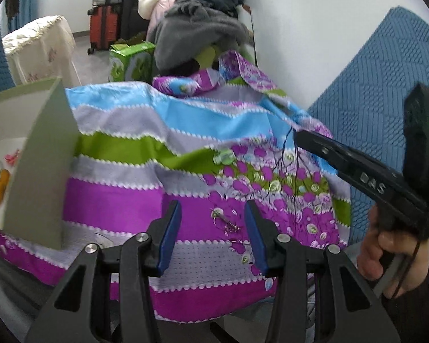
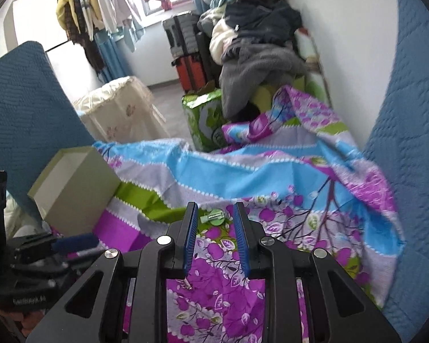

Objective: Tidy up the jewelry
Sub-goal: 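Move both open tools back to the safety pin and green clip, then grasp the silver safety pin with the left tool while the right tool grasps the green hair clip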

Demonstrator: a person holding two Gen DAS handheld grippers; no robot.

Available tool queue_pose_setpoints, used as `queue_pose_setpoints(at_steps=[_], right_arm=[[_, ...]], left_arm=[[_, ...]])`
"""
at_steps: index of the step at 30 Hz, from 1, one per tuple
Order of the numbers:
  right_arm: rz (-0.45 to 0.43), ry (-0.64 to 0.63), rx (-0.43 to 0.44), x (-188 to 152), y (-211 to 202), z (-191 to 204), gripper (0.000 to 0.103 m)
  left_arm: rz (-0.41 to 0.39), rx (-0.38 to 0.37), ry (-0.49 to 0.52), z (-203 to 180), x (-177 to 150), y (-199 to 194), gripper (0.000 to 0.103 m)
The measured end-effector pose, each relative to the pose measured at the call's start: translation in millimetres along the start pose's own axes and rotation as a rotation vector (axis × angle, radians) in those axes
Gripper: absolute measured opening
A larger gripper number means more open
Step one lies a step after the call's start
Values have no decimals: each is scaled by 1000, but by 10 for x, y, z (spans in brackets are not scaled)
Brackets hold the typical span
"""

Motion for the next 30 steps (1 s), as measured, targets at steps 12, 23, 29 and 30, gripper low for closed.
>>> queue_pose_setpoints(at_steps=[12,23,29,30], right_arm=[[44,-9,126,-222,561,-129,23],[123,-48,188,-468,965,-123,23],[144,-63,193,-514,1075,-103,23],[150,-61,196,-524,1091,-100,23]], left_arm=[[20,28,8,-144,-325,383,46],[30,39,38,-228,-477,651,43],[41,47,60,-246,-521,748,34],[43,48,60,-242,-532,752,34]])
Point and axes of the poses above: each gripper's, at about its wrist camera, not at the fingertips, and y roughly the way its jaws point, z to its left, x to its top, the point moved 10 cm from there along y, roughly the way its jaws point, and after that the axes turned 11 degrees about -z, right-handed, at the moved point
